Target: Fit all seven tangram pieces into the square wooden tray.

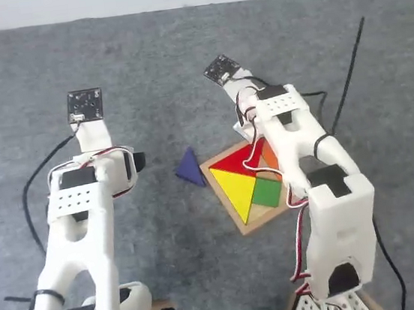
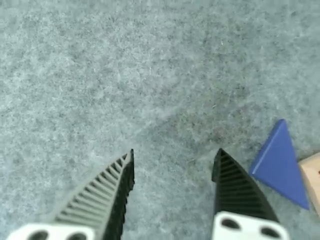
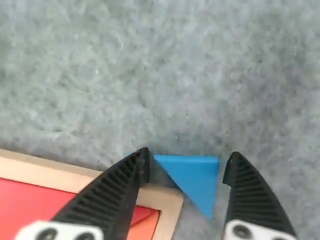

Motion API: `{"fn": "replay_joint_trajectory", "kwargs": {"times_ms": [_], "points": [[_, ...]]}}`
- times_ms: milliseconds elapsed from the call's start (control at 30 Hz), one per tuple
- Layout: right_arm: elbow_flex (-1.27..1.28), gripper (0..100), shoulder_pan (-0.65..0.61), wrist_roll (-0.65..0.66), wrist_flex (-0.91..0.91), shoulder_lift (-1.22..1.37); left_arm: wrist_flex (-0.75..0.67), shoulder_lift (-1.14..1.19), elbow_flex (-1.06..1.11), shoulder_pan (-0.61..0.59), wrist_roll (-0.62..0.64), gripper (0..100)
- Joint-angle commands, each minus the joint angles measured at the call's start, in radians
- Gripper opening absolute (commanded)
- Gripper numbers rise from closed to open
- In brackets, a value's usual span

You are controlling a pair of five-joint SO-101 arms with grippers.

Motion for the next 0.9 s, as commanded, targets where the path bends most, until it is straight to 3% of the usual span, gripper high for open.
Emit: {"fn": "replay_joint_trajectory", "kwargs": {"times_ms": [0, 133, 267, 500, 867], "points": [[-0.048, 24.2, -0.002, 0.017, 0.019, -0.008, -0.02, -0.005, -0.008, 0.006, -0.009, 24], [-0.046, 23.2, -0.002, 0.017, 0.019, -0.007, -0.02, -0.005, -0.008, 0.006, -0.009, 24], [-0.044, 14.8, -0.002, 0.018, 0.019, -0.007, -0.02, -0.005, -0.008, 0.005, -0.009, 24], [-0.043, 13.6, 0.002, 0.018, 0.019, -0.007, -0.018, -0.006, -0.008, 0.003, -0.009, 24], [-0.057, 10.6, 0.137, -0.06, 0.033, -0.085, -0.02, -0.006, -0.008, 0.003, -0.009, 24]]}}
